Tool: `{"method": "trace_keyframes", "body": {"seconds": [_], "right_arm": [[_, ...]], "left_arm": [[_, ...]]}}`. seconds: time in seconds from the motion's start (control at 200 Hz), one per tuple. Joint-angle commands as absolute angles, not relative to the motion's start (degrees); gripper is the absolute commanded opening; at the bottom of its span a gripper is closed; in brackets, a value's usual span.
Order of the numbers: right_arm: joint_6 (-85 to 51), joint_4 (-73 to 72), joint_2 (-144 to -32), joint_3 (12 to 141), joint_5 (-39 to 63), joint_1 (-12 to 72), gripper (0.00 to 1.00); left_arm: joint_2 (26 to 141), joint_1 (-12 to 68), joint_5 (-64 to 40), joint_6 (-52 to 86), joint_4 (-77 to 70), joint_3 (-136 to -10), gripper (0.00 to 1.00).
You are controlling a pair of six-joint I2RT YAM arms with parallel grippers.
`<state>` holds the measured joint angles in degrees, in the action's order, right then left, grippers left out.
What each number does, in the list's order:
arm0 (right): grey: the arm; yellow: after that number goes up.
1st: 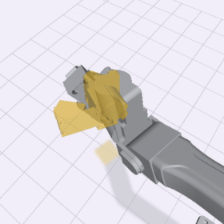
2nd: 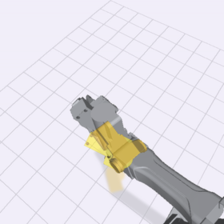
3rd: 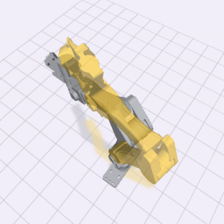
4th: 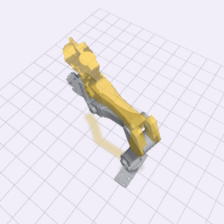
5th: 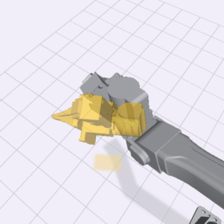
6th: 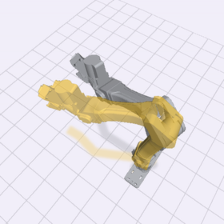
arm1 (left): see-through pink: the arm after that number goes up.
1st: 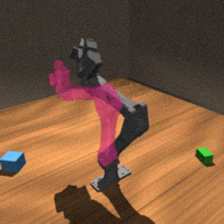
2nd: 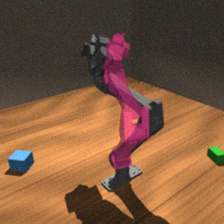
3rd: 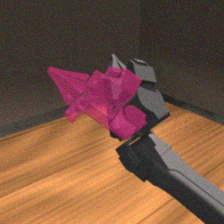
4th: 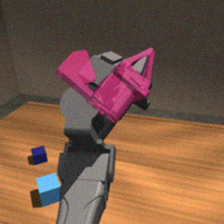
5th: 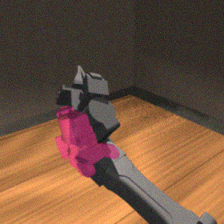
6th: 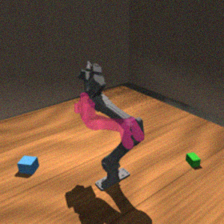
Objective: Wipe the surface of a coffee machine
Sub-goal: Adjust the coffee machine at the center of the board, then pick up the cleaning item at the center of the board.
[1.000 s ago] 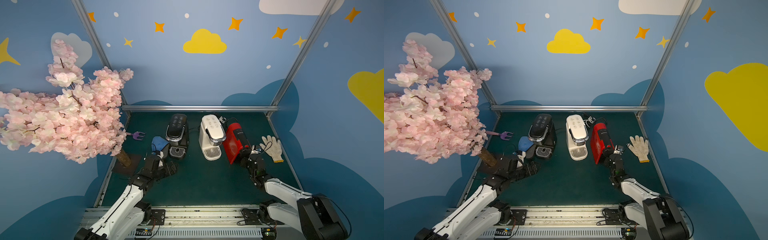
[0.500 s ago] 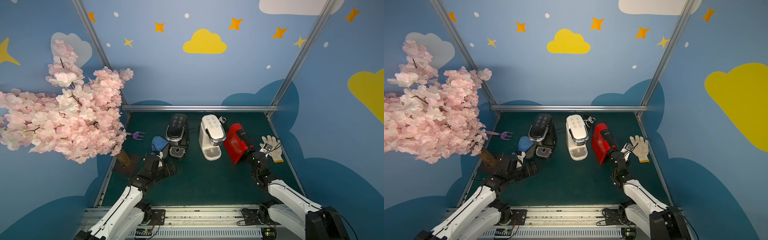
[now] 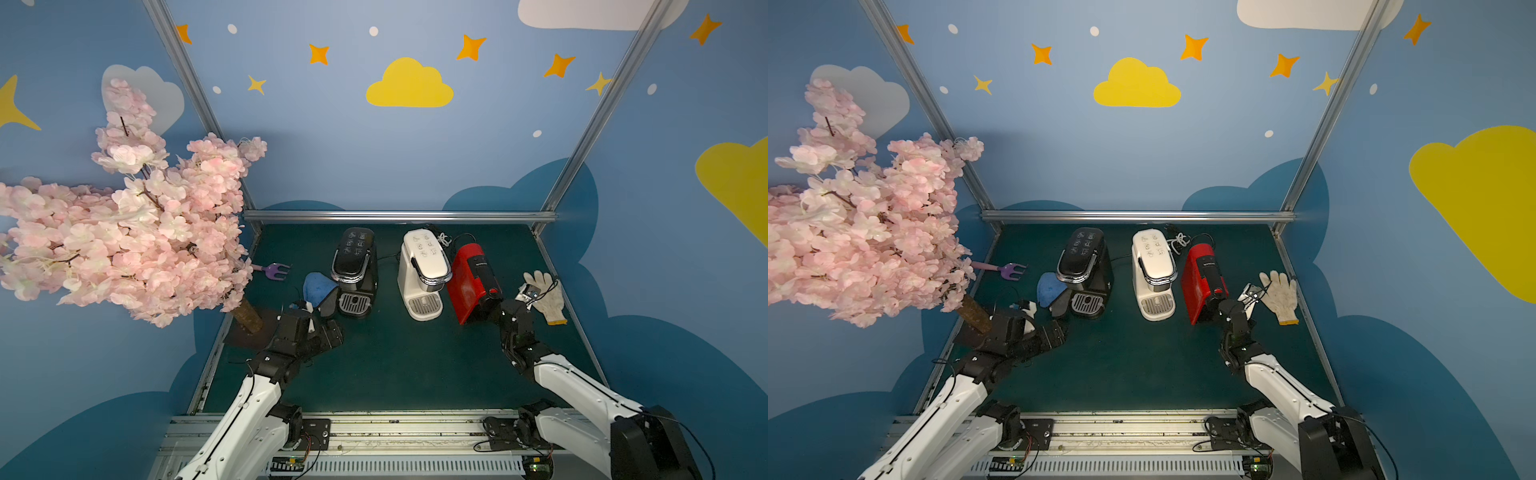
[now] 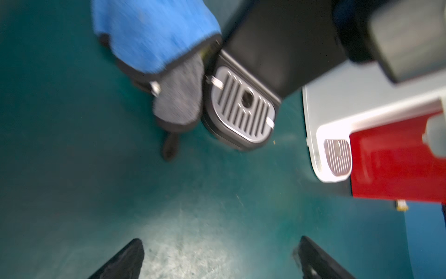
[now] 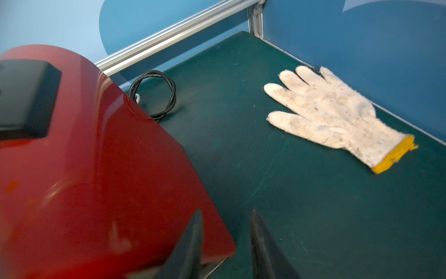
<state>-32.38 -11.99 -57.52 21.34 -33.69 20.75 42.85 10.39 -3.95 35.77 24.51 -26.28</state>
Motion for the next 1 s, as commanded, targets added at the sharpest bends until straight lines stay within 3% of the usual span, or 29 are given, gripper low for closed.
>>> {"method": "trace_keyframes", "body": {"seconds": [0.0,0.115,0.626,0.996], "right_arm": [[-33.93,-5.23,-54.28,22.39,-29.52,20.65,0.50],[-34.48,0.44,-50.25,22.41,-27.07,20.65,0.57],[-31.59,12.57,-38.24,19.25,-15.77,20.70,0.60],[-30.57,16.16,-32.34,16.85,-12.82,20.61,0.60]], "left_arm": [[44.71,6.05,-4.69,34.46,25.28,-28.07,0.97],[48.98,3.62,-3.58,34.43,22.92,-30.24,0.95],[72.63,3.46,9.93,38.78,10.18,-40.07,0.97],[94.62,3.89,6.77,39.64,15.38,-54.58,0.93]]}}
